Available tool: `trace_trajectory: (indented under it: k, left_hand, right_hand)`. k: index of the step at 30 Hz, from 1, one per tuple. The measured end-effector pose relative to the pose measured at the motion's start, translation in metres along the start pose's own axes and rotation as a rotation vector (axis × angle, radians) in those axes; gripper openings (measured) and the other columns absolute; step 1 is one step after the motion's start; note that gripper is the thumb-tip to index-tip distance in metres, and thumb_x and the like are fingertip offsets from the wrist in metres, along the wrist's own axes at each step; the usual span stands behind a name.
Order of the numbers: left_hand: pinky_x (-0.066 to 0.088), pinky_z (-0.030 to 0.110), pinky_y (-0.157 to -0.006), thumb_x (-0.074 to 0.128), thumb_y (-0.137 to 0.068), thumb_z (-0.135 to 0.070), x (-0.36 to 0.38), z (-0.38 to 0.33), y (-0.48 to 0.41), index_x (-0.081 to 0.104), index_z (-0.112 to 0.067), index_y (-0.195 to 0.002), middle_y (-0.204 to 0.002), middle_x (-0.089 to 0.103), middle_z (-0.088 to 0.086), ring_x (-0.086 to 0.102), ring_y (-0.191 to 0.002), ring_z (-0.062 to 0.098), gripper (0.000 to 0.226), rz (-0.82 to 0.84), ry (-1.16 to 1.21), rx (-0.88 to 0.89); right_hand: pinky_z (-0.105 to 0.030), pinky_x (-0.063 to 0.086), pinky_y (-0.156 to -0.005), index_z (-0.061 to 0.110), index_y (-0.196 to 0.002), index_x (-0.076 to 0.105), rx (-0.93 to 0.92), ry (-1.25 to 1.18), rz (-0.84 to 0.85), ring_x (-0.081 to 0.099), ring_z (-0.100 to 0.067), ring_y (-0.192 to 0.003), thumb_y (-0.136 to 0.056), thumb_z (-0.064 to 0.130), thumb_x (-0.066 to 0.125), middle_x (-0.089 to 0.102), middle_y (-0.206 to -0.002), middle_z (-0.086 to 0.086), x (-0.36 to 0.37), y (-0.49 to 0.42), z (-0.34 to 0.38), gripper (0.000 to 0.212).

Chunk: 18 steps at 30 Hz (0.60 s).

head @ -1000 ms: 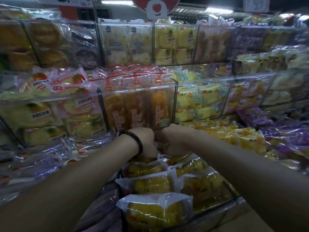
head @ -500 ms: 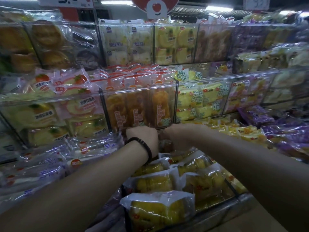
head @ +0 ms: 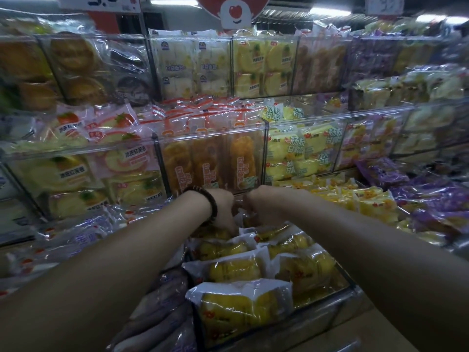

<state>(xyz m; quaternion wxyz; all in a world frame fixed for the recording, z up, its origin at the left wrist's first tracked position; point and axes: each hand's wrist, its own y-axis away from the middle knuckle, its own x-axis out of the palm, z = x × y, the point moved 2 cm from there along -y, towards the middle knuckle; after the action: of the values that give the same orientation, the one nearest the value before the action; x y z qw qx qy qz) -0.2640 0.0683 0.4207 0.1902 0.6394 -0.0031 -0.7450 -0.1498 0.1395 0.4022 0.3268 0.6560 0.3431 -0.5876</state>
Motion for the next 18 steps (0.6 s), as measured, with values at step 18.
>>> trace_trajectory:
  k: [18]
  left_hand:
    - [0.048, 0.043, -0.091, 0.053, -0.092, -0.059, 0.027, -0.011, 0.009, 0.061, -0.024, -0.126, -0.116, 0.064, 0.003, 0.062, -0.107, 0.029, 0.05, -0.307, -0.067, -0.228]
  right_hand:
    - [-0.036, 0.058, -0.069, 0.037, -0.125, 0.062, 0.058, 0.019, -0.024, 0.064, -0.023, -0.093, -0.093, 0.02, 0.065, 0.065, -0.105, 0.004, 0.002, 0.005, -0.004, 0.036]
